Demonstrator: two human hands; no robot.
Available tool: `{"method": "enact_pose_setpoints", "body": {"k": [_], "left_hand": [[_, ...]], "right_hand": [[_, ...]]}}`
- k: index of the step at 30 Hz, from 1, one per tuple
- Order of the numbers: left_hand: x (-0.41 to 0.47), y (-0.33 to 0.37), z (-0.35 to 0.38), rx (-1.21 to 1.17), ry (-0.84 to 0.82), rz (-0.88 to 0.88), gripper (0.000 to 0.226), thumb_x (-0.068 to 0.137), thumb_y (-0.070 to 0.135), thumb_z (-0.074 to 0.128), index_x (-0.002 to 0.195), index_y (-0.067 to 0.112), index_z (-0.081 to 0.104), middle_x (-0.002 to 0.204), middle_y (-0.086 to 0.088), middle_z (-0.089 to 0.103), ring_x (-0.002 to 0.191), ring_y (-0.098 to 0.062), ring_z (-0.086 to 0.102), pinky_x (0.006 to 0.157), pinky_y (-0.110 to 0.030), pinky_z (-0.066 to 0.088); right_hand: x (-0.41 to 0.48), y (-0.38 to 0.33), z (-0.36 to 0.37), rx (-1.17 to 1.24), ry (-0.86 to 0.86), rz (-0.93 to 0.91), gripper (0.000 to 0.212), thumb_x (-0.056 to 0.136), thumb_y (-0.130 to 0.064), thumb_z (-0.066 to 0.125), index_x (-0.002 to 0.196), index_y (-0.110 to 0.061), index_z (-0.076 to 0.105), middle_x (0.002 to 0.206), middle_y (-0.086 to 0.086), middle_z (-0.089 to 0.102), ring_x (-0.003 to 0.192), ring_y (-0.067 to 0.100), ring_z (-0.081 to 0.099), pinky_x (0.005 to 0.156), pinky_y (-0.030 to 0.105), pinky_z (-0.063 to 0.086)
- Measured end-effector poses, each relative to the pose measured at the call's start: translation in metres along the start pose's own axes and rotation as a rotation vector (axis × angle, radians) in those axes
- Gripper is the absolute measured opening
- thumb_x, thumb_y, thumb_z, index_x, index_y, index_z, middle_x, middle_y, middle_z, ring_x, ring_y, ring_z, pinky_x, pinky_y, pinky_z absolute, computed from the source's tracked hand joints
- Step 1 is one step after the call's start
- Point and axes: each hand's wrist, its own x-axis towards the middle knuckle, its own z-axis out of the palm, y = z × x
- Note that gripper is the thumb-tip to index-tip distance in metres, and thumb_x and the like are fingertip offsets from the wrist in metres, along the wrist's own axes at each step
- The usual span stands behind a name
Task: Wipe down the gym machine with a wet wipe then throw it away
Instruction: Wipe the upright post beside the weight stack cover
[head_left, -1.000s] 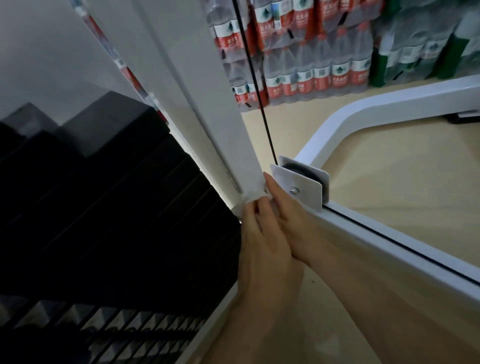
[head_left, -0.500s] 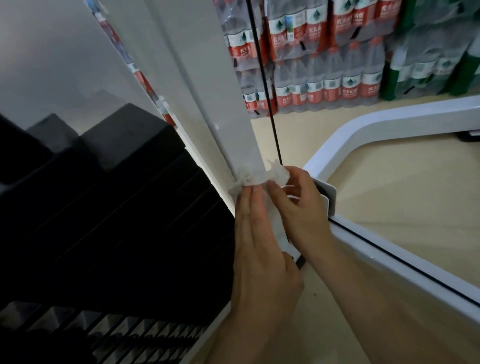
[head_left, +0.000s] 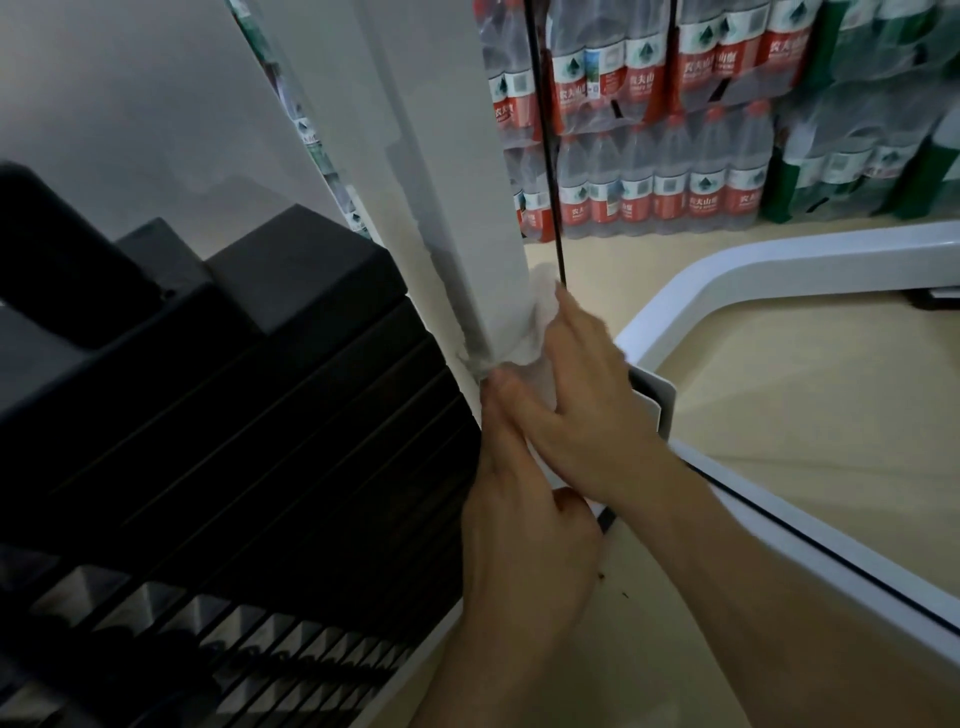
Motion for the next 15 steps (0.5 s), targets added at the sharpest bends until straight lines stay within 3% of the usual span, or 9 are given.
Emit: {"method": "enact_pose_setpoints", "body": {"k": [2,5,8,11,13,15], "left_hand": [[0.003,0.002,0.000,0.019,0.031,0.002,0.095,0.078,0.034,0.055,0.154,0.029,-0.001,0.145,0.008,0.044,0.122,-0.008,0.052,0.099,-0.029,0.048],[0.000,0.002,0.002,0.025,0.008,-0.047,0.099,0.086,0.009,0.055,0.149,0.043,-0.013,0.138,0.006,0.050,0.112,-0.013,0.058,0.092,-0.030,0.052],[-0.011,0.000,0.000,0.040,-0.008,-0.086,0.097,0.086,0.006,0.051,0.148,0.046,-0.012,0.132,0.010,0.054,0.109,-0.009,0.058,0.092,-0.028,0.051],[-0.014,-0.006,-0.003,0.052,-0.009,-0.095,0.092,0.085,0.006,0.051,0.151,0.042,-0.001,0.133,0.012,0.055,0.110,-0.007,0.058,0.091,-0.031,0.051],[-0.013,-0.007,-0.007,0.119,-0.041,-0.128,0.085,0.085,0.008,0.051,0.152,0.039,0.008,0.127,0.010,0.059,0.107,-0.011,0.060,0.090,-0.032,0.052],[-0.013,-0.008,-0.012,0.205,-0.098,-0.148,0.073,0.088,0.011,0.048,0.150,0.036,0.020,0.113,0.009,0.063,0.099,-0.011,0.062,0.086,-0.030,0.052]], "right_hand": [[-0.003,-0.005,0.005,0.240,-0.057,0.059,0.058,0.091,-0.049,0.056,0.136,-0.018,0.038,0.123,-0.007,0.052,0.108,-0.003,0.050,0.088,0.011,0.041],[0.016,-0.003,0.012,0.299,-0.038,0.058,0.057,0.091,-0.031,0.066,0.136,-0.021,0.032,0.118,-0.020,0.047,0.105,-0.014,0.047,0.087,0.007,0.043],[0.030,-0.008,0.022,0.218,0.126,-0.023,0.075,0.085,-0.033,0.071,0.142,-0.010,0.028,0.124,-0.008,0.043,0.100,-0.005,0.043,0.088,0.021,0.049],[0.028,-0.005,0.036,0.194,0.272,-0.056,0.082,0.082,-0.042,0.067,0.144,-0.006,0.029,0.130,0.001,0.045,0.104,-0.005,0.039,0.085,0.007,0.042],[0.019,0.004,0.042,0.276,0.260,0.005,0.087,0.081,-0.054,0.062,0.146,-0.009,0.027,0.129,-0.005,0.043,0.106,-0.004,0.041,0.086,0.000,0.037],[0.008,0.021,0.048,0.307,0.170,0.083,0.089,0.078,-0.058,0.060,0.147,-0.011,0.025,0.131,-0.004,0.046,0.110,0.005,0.047,0.088,0.010,0.043]]}}
